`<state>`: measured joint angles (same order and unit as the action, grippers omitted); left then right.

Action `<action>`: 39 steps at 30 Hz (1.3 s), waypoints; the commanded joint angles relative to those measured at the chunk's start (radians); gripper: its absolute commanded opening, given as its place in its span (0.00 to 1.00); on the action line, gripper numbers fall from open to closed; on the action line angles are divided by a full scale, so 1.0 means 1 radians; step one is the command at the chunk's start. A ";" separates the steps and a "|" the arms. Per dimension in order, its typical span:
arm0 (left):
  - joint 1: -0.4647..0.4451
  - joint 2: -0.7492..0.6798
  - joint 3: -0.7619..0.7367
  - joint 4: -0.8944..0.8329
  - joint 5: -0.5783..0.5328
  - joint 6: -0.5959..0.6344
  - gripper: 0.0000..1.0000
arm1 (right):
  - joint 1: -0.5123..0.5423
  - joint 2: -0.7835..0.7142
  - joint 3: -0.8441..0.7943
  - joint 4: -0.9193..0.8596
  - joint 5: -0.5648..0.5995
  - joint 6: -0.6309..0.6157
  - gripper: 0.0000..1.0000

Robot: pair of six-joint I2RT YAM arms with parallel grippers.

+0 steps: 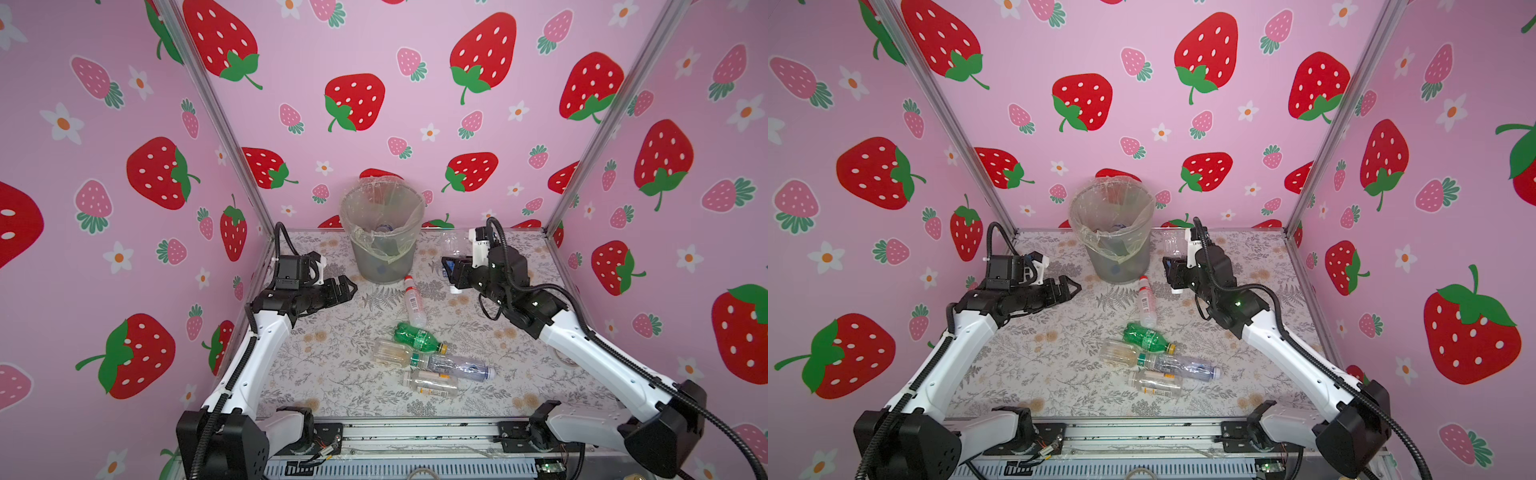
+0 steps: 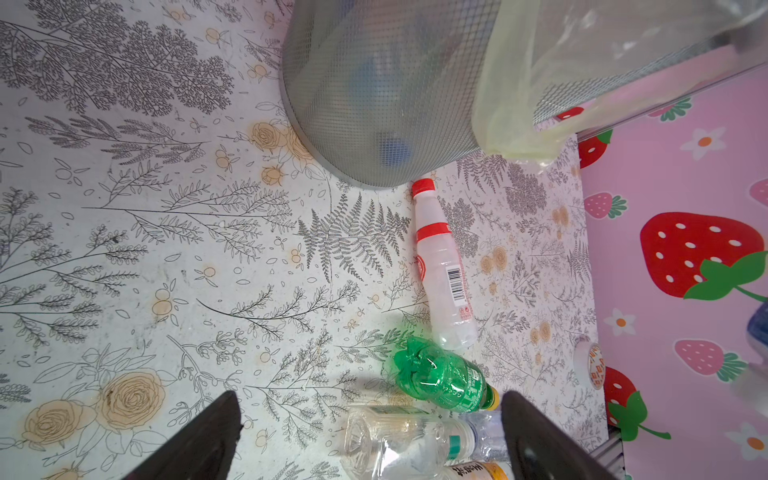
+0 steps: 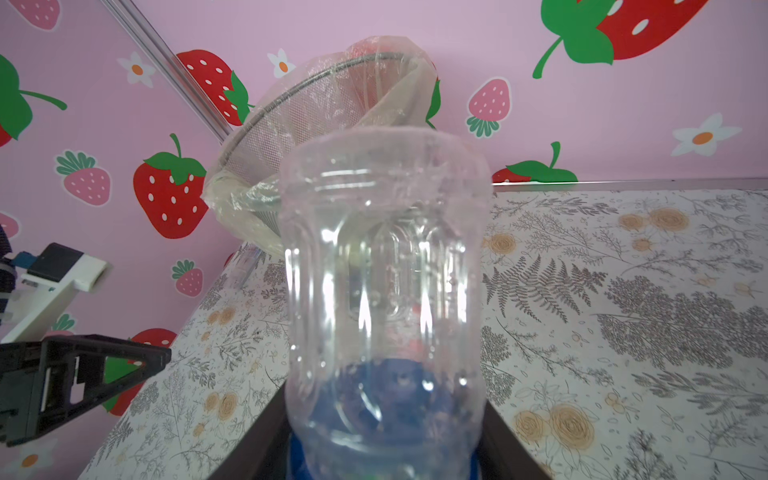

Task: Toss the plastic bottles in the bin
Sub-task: 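Carry the blue-labelled bottle with the right gripper over the wastebasket, then open the right gripper over the wastebasket to drop the bottle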

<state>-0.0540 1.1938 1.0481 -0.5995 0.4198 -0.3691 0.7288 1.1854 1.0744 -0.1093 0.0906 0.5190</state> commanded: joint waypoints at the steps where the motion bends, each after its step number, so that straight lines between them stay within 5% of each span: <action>1: 0.012 -0.010 -0.003 0.012 0.017 -0.007 0.99 | 0.013 -0.064 -0.045 0.058 0.028 -0.004 0.54; 8: 0.017 -0.012 -0.007 0.013 0.020 -0.010 0.99 | 0.035 -0.012 0.012 0.068 0.024 -0.016 0.54; 16: 0.020 -0.018 -0.006 0.008 0.019 -0.010 0.99 | 0.049 0.288 0.408 0.076 0.002 -0.088 0.55; 20: 0.029 -0.022 -0.007 0.012 0.024 -0.013 0.99 | 0.047 0.569 0.796 0.002 0.013 -0.126 0.59; 25: 0.042 -0.020 -0.011 0.019 0.040 -0.019 0.99 | 0.043 1.003 1.505 -0.284 0.020 -0.166 0.99; 27: 0.047 -0.023 -0.010 0.019 0.042 -0.018 0.99 | 0.041 1.086 1.665 -0.327 0.020 -0.156 0.99; 33: 0.063 -0.037 -0.015 0.029 0.053 -0.025 0.99 | 0.042 0.817 1.187 -0.067 0.046 -0.131 0.99; 39: 0.075 -0.036 -0.016 0.033 0.073 -0.031 0.99 | 0.043 0.691 1.045 -0.116 0.037 -0.131 0.99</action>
<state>0.0124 1.1694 1.0401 -0.5785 0.4648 -0.3939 0.7700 1.9541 2.1345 -0.2646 0.1226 0.3912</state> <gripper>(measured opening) 0.990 0.993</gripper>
